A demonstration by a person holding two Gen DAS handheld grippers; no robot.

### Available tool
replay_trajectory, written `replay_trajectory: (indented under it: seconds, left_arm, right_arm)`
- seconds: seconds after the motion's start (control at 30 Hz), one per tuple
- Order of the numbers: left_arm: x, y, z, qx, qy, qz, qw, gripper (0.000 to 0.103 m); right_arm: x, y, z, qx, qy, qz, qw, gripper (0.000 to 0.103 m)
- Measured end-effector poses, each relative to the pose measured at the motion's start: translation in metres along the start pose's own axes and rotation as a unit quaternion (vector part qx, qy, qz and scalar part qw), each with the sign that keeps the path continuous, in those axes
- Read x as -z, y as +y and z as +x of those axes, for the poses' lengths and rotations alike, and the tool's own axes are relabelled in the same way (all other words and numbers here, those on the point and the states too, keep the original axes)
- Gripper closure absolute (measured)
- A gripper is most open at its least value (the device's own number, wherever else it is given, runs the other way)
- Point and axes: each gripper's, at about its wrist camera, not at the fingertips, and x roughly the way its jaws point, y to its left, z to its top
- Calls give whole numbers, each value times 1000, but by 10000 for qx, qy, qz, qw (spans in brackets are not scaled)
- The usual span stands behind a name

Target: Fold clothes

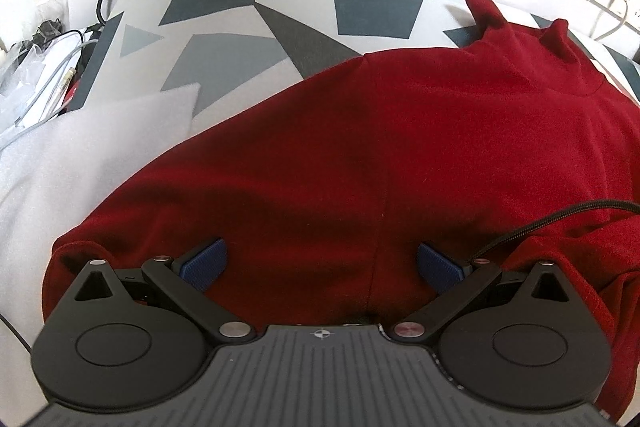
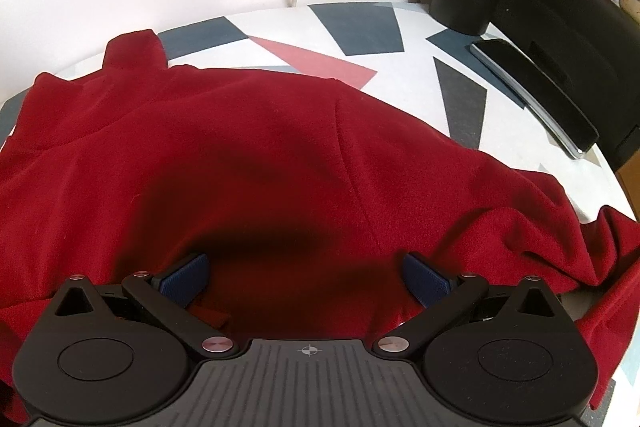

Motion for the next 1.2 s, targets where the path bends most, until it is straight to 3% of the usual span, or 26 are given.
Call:
replay_trajectory:
  seconds: [0.27,0.57,0.7,0.9,1.07,1.2]
  left_arm:
    - [-2,0,0,32,-1,67,10000,0]
    - [-5,0,0,65,-22,227,9997,0]
    - [-7,1,1,138,-1,364,9992,0]
    - [-27,11,-3,396,275,560,9973,1]
    - [-53,30,-51,720,-439,336,9959,1]
    - [-85,36,-97,1123,-1314,347,9843,1]
  right_arm:
    - [0,0,2,-25,7,-47,10000,1]
    - [4,-2,2,-198,-287,-321,9989,1]
    - [-6,-3,5,-266,20,-441,9987,1]
    - [-32,-6,8,-541,811,-807,9920,1]
    - [-58,-29,-38,-1059,34,-505,9931,1]
    - [-91,-38,-84,-1416,-847,-591,9845,1]
